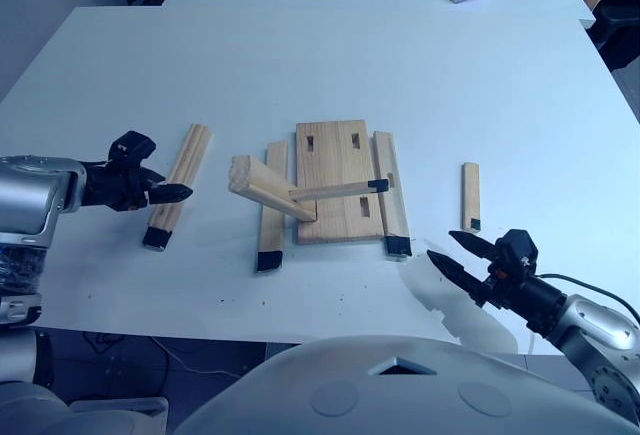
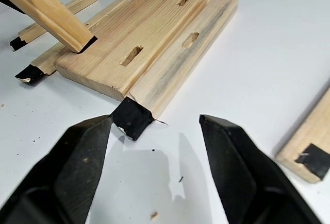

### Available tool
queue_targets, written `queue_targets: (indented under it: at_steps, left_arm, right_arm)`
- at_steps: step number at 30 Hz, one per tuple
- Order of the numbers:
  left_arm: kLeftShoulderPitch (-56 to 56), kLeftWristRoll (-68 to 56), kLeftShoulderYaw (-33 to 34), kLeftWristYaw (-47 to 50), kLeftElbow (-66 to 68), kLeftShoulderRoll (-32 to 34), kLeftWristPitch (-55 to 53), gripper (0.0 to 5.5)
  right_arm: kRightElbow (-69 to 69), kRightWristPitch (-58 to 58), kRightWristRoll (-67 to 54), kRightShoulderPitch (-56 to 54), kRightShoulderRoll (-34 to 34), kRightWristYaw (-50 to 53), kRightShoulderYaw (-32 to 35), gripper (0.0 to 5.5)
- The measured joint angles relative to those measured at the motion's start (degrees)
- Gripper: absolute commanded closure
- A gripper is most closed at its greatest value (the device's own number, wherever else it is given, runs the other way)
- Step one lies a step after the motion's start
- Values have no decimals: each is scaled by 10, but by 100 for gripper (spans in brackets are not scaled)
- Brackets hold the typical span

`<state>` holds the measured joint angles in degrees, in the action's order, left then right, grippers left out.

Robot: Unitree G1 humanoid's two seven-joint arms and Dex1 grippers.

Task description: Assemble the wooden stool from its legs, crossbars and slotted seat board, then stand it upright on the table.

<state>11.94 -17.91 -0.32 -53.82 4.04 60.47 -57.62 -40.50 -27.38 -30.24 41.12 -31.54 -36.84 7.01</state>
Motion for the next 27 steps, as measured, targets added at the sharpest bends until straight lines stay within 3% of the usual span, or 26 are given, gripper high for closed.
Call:
queue_targets:
  at_steps: [10,27]
  left_arm:
    - [0,3,0,4,6,-3,4,193]
    - [49,50,-25,13,92,-12,99,193]
  right_arm:
    - [1,2,3,-1,-4,-1,-1,241]
    - [4,5,12,-2,-6,-7,-3,241]
